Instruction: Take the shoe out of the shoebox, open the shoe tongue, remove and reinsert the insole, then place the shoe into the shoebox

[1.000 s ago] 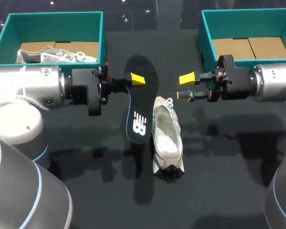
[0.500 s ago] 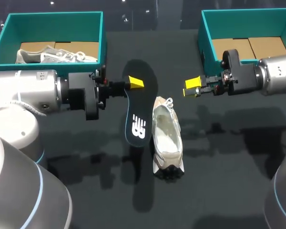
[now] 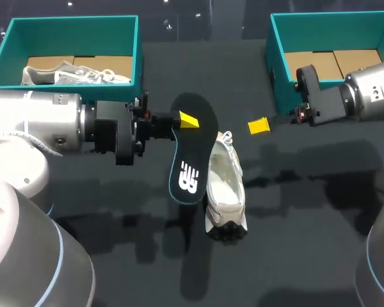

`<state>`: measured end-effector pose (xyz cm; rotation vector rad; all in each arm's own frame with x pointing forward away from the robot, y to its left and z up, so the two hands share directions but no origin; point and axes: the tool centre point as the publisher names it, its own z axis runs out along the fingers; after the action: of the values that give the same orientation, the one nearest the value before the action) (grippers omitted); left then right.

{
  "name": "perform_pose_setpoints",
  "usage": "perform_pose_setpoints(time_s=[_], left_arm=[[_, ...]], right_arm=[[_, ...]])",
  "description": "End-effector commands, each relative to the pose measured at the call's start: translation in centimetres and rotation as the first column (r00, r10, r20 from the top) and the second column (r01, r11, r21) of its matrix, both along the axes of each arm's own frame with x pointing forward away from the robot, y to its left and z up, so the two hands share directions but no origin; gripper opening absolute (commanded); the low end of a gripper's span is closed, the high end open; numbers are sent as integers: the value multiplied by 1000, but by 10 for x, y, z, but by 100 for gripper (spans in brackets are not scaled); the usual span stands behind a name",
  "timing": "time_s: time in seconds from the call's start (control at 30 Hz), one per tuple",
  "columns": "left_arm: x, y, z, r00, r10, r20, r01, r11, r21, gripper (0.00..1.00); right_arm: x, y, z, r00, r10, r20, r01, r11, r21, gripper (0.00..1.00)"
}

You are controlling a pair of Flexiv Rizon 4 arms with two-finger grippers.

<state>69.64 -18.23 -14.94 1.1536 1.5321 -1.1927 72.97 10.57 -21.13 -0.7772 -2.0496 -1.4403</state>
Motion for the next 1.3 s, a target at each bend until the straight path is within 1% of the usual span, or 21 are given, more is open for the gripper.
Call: perform_pose_setpoints(time_s=[0.03,0.5,0.57,0.67,0.73,0.8,0.9,0.93,0.97,1.3], left_arm=[[-3,6,4,998,-29,-56,30,999,19,0],[-3,6,4,998,-29,-56,30,999,19,0],[-10,1,2,997,-35,-73,36,999,14,0],[-17,-3,-4,991,-12,-137,12,1000,-1,0],[-21,-3,-10,987,3,-161,-3,1000,3,0],[-27,-2,-15,981,15,-192,-15,1000,3,0],[-39,-3,-24,973,28,-231,-21,999,32,0],[-43,-2,-27,973,27,-230,-15,999,51,0],[-43,-2,-27,973,27,-230,-15,999,51,0],[-43,-2,-27,973,27,-230,-15,999,51,0]], right_arm=[[-7,-4,0,993,21,112,-10,995,-99,100],[-7,-4,0,993,21,112,-10,995,-99,100],[-7,-4,0,993,21,112,-10,995,-99,100],[-14,-13,-9,983,91,162,-65,985,-157,100],[-17,-19,-15,968,130,215,-97,982,-159,100],[-20,-23,-21,941,171,290,-127,978,-165,100],[-25,-26,-32,916,224,331,-158,964,-215,100],[-27,-26,-36,913,248,324,-172,954,-244,100],[-28,-25,-38,908,284,308,-204,942,-266,100],[-28,-25,-38,908,284,308,-204,942,-266,100]])
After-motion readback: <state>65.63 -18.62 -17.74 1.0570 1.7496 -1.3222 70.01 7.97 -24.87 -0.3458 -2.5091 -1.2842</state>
